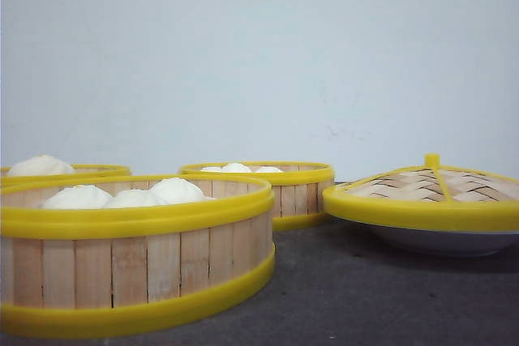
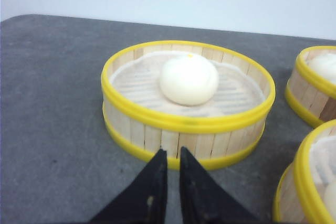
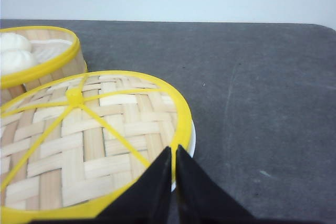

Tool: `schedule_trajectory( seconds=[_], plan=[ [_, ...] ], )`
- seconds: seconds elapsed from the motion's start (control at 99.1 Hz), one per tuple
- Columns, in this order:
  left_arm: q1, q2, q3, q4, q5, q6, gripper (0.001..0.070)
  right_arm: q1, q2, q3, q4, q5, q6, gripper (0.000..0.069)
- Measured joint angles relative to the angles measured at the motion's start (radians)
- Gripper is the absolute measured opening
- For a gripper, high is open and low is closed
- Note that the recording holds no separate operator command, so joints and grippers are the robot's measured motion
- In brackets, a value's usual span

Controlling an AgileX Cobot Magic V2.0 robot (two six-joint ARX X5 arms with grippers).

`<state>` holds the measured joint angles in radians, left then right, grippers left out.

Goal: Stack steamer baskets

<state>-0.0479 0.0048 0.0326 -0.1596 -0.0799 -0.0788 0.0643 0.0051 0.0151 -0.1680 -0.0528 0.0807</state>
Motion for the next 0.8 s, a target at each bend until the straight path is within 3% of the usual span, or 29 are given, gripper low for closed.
schedule_trajectory(
  seconds=[0.131, 0.252, 0.444, 0.635, 0.797],
  plan=[
    [0.000, 0.000, 0.000, 0.010, 0.000, -0.024, 0.0015, 0.000, 0.000, 0.000, 0.001, -0.019, 0.044, 0.0009],
    [0.000, 0.000, 0.002, 0.022, 0.016, -0.092, 0.0015, 0.000, 0.001, 0.017, -0.011, -0.058, 0.116, 0.0009],
    [0.000, 0.027, 0.141, -0.001, 0.034, -0.200, 0.0015, 0.000, 0.091, 0.232, -0.057, -0.077, 0.192, 0.0009],
    [0.000, 0.168, 0.370, -0.028, 0.034, -0.201, 0.0015, 0.000, 0.315, 0.472, -0.115, -0.078, 0.185, 0.0009],
    [0.000, 0.347, 0.546, -0.160, 0.058, -0.137, 0.0015, 0.000, 0.533, 0.631, -0.195, -0.079, 0.147, 0.0009]
  ],
)
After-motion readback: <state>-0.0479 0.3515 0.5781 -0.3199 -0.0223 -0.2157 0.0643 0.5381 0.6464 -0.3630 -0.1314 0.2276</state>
